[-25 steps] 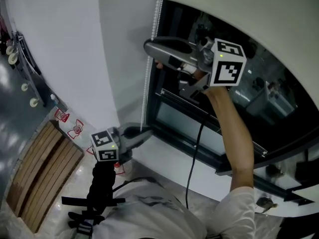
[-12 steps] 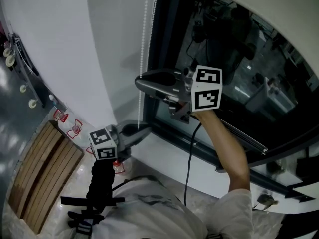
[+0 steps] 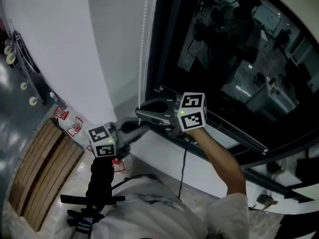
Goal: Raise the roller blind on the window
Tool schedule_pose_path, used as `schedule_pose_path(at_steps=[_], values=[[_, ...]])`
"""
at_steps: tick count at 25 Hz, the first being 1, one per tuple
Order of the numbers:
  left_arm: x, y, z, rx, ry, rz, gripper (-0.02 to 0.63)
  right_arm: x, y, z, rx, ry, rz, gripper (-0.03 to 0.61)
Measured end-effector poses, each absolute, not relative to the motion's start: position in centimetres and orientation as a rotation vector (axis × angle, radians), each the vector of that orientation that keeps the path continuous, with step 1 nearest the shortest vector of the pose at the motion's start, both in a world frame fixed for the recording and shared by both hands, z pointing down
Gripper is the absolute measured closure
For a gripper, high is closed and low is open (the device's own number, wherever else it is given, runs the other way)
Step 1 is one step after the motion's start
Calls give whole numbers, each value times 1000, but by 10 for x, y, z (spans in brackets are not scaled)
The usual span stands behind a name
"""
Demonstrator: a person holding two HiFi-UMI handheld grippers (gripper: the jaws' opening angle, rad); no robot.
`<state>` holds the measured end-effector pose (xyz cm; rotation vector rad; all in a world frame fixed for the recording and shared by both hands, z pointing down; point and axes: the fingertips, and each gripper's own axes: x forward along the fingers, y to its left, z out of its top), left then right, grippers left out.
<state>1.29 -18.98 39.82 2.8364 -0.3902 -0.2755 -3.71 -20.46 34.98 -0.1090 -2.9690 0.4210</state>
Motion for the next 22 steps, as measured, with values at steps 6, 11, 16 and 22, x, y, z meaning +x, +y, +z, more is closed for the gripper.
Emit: schedule_pose_path(at_steps=[6, 11, 16, 22], values=[[12, -189, 395, 2847, -392, -279, 615, -32, -206, 331, -106, -3079, 280, 510], [10, -189, 395, 2853, -394, -280, 615, -31, -217, 266, -122, -3188, 151, 463], [12, -187, 397, 2857, -383, -271, 615, -33, -226, 185, -117, -3262, -52, 457], [15, -185, 398, 2863, -372, -269, 615, -31, -232, 100, -107, -3332, -245, 460]])
